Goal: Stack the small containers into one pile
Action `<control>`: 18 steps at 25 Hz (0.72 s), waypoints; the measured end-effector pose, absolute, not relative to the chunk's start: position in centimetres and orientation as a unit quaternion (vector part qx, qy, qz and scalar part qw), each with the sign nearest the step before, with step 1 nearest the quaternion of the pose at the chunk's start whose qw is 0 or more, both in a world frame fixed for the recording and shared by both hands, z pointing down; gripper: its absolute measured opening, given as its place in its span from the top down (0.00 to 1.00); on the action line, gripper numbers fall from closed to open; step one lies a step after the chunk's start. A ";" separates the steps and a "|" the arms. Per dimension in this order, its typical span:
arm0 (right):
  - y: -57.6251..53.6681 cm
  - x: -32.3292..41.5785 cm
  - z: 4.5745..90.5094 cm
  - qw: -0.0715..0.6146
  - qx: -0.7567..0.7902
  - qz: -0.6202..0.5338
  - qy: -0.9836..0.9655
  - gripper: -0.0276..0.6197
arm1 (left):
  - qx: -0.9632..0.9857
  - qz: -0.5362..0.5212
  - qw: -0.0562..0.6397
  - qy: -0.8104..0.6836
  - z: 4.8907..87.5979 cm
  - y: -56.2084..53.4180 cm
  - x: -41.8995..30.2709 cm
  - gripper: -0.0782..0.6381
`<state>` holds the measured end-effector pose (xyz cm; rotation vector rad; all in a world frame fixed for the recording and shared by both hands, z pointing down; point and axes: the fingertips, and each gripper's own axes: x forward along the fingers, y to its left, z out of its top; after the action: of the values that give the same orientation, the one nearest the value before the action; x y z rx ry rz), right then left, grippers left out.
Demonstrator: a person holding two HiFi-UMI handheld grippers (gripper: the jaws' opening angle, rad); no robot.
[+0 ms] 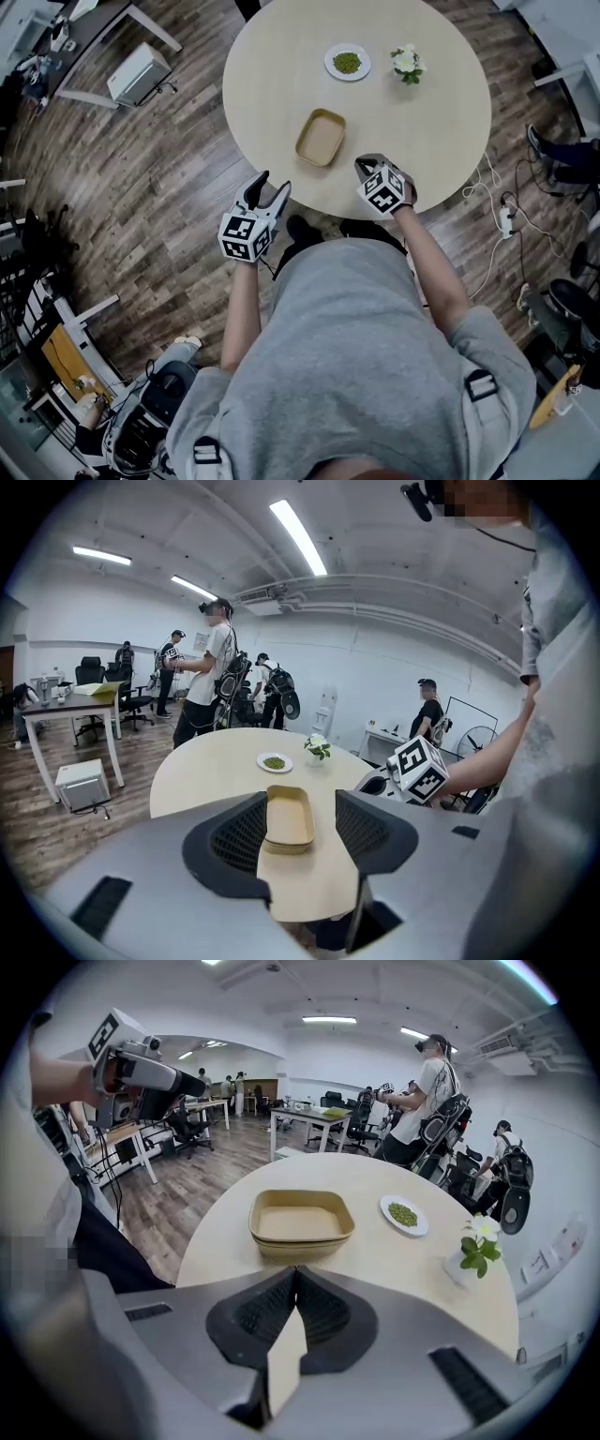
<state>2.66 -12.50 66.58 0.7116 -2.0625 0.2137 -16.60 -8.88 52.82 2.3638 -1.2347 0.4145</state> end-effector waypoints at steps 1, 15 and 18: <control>-12.5 3.1 66.5 0.453 0.291 0.091 -0.838 0.94 | 0.854 0.150 0.220 -0.447 52.8 -8.9 -16.2 0.55; -12.4 6.6 64.2 0.345 0.260 0.116 -0.894 0.95 | 0.841 0.151 0.220 -0.471 53.0 -9.9 -11.8 0.56; -12.6 8.0 63.8 0.331 0.256 0.111 -0.901 0.95 | 0.839 0.153 0.218 -0.475 53.0 -9.7 -10.6 0.56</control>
<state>7.95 -12.58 63.78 0.6704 -2.3551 0.2904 -10.61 -9.73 53.01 2.3229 -1.3148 0.4248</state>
